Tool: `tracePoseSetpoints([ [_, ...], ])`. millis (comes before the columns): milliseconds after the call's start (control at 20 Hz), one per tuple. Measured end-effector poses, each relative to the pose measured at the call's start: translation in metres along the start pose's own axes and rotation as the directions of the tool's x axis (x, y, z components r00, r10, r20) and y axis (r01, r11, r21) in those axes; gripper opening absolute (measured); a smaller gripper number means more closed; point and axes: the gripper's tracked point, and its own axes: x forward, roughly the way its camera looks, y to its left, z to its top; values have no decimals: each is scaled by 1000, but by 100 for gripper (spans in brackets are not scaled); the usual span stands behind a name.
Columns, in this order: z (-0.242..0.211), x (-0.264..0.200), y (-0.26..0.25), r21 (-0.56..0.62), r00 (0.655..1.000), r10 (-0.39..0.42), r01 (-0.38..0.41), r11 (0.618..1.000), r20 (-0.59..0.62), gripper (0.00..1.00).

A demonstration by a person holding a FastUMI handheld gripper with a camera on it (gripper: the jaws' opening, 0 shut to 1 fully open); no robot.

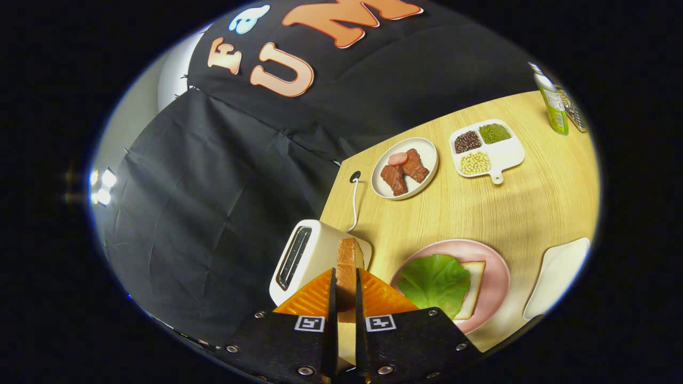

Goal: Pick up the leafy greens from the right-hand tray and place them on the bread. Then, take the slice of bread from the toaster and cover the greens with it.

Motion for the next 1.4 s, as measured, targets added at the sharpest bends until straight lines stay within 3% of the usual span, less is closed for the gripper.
tracePoseSetpoints([
  [550, -32, 14, -63, 43, 998, -15, 17, 999, -54, 14],
  [1300, -31, 1, -124, 54, 996, -94, 95, 994, -9, 14],
  [1400, -32, 3, -129, 31, 993, -115, 115, 993, 2, 17],
])
